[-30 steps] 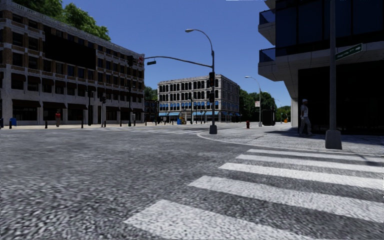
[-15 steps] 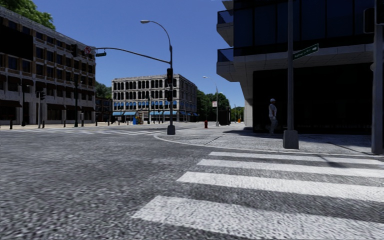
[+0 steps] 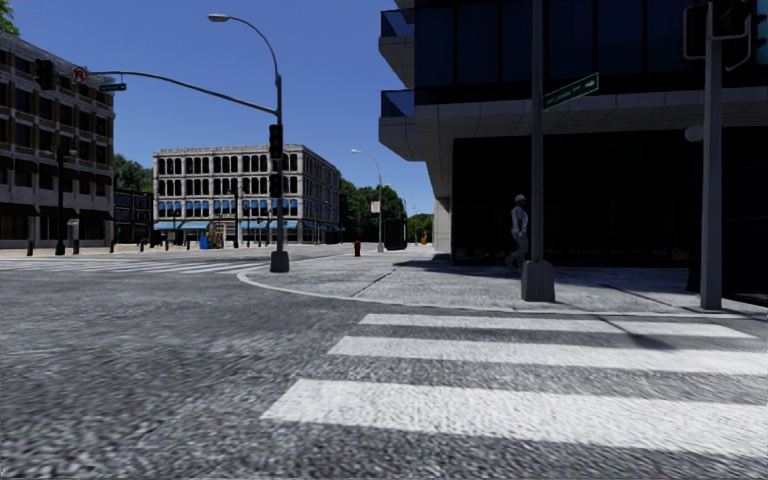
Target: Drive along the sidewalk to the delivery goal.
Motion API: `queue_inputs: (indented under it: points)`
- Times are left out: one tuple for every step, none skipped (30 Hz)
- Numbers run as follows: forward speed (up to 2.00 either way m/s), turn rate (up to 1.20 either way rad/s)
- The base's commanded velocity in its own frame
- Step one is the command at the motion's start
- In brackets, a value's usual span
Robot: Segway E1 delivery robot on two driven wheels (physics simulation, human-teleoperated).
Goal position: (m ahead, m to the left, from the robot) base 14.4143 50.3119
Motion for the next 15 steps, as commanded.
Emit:
queue_inputs:
  points:
    - [1.49, 0.00]
    - [1.49, 0.00]
    - [1.49, 0.00]
    - [1.49, 0.00]
    - [1.49, 0.00]
    - [1.49, 0.00]
    - [1.49, 0.00]
    - [1.49, 0.00]
    - [1.49, 0.00]
    - [1.49, 0.00]
    - [1.49, 0.00]
    - [1.49, 0.00]
    - [1.49, 0.00]
    - [1.49, 0.00]
    - [1.49, 0.00]
